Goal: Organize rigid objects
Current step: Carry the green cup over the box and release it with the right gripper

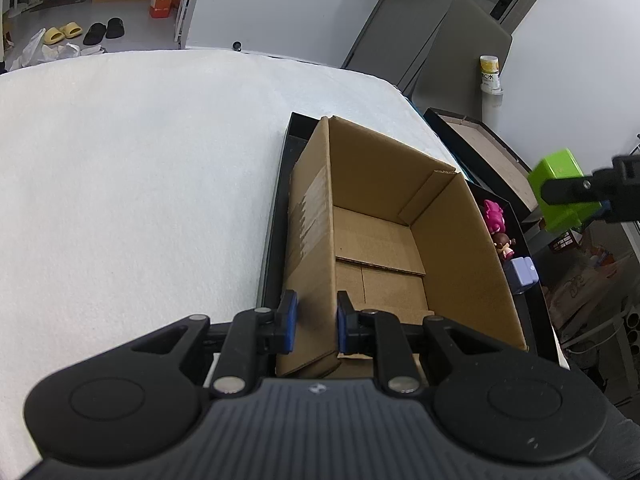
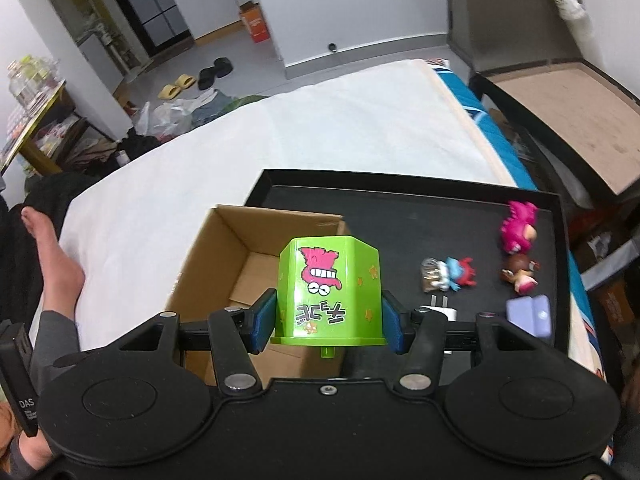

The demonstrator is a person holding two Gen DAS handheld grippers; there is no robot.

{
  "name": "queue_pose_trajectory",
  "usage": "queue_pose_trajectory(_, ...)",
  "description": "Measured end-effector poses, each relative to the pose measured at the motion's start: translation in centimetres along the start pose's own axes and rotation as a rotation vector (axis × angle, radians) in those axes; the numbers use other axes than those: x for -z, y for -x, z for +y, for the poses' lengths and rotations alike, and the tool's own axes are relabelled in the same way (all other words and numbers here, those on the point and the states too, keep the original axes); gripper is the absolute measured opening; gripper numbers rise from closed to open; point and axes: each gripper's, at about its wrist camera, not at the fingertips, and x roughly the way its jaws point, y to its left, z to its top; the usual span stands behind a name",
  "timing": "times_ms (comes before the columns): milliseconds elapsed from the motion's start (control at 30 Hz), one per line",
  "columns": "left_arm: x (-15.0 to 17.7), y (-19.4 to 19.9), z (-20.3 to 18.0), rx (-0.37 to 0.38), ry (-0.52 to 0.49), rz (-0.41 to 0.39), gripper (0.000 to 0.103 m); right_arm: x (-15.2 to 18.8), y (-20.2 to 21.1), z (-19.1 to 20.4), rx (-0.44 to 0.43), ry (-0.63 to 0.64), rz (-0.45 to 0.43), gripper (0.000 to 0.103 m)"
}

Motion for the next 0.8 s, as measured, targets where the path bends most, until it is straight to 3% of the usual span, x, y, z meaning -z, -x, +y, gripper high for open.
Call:
queue_pose_trajectory(433, 0.0, 0.0, 0.5, 0.019, 0.016, 0.0, 0.019, -0.8, -3.8, 4.3, -0.032, 0.055, 0.035, 0.052)
queue_pose_trajectory(800, -0.2, 0.2, 1.7, 0.058, 0.083, 0.016, 0.02, -0.6, -7.5, 6.8, -0.008, 0.073, 0.075, 0.053)
